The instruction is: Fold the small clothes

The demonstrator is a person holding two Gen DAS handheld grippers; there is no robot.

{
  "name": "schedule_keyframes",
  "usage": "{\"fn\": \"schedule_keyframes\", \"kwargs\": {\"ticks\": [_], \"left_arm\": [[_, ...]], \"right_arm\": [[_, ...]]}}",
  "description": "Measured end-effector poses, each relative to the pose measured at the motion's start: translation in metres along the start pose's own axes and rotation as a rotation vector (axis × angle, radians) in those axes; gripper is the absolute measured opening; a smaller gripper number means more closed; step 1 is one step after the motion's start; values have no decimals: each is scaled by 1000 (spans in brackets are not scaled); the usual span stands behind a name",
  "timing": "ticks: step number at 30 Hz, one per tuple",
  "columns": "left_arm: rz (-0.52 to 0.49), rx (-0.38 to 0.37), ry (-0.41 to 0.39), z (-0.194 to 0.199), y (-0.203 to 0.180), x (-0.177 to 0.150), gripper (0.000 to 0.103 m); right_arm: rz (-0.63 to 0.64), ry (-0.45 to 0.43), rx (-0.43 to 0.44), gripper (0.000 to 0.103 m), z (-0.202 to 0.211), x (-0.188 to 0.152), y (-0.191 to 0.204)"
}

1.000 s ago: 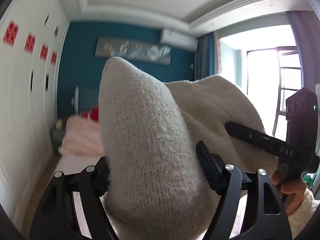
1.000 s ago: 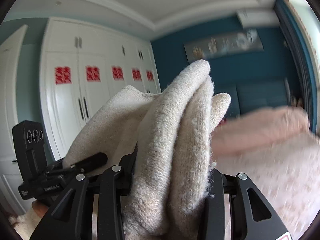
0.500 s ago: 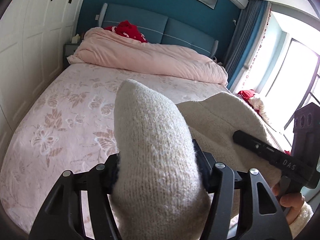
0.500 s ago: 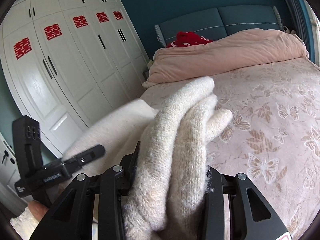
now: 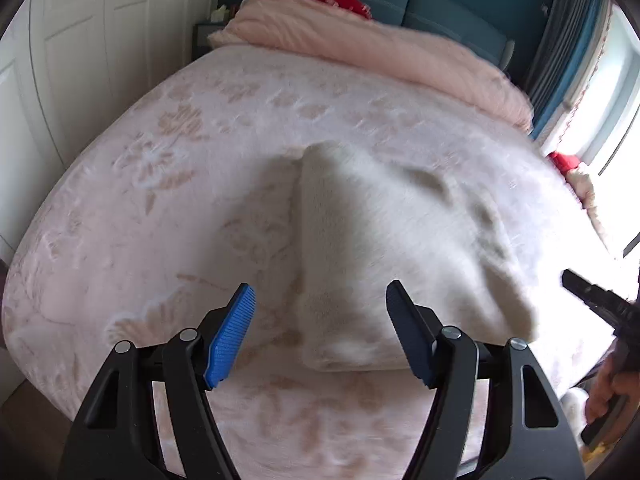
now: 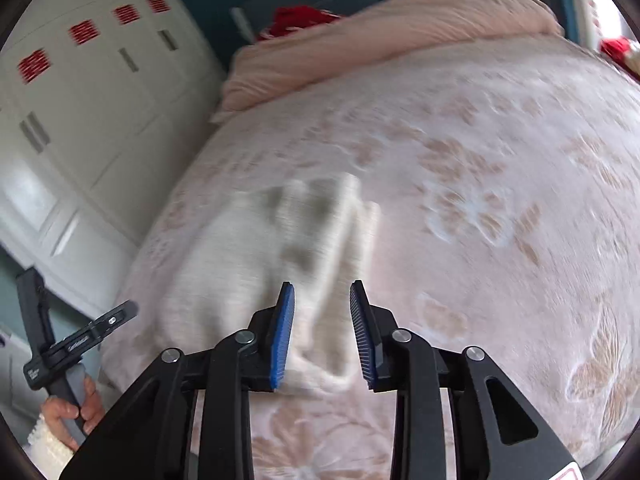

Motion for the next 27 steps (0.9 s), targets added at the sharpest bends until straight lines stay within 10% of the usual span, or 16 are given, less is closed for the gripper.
{"fn": "schedule_keyframes", "kwargs": {"ticks": [6,11,15,19,21,22,27], "left_arm": [[-37,11,80,-40,-28,-12,67],[6,105,167,-68,1,-34,69],[86,48,152,-40,11,-37,72],[207,-9,99,-39,33,-40,92],[249,-26,145,-56,39,-49,83],[246,-50,166,-65,38,-52,64],[160,-54,144,-51,12,-34,31]], "right_arm": [[176,112,-14,25,-46,-24,53],[80,189,-16,10,-62,-38,34],[61,128,-74,68,-27,-30,22],[-61,282,11,70,-52,-72,3],[-124,342,61,62,-73,-88,4],[-139,342,80,33,-79,-90,7],[2,184,25,21,-46,-44,34]]}}
Point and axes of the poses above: each gripper's, at about its wrist camera, not at the fingertips, and z roughly against the way its jaws point, y to its left, x to its top, the point moved 8 cm from there along -z, roughly the way its jaws point, and after that the axes turned 14 degrees about -x, right-handed, at the moved point
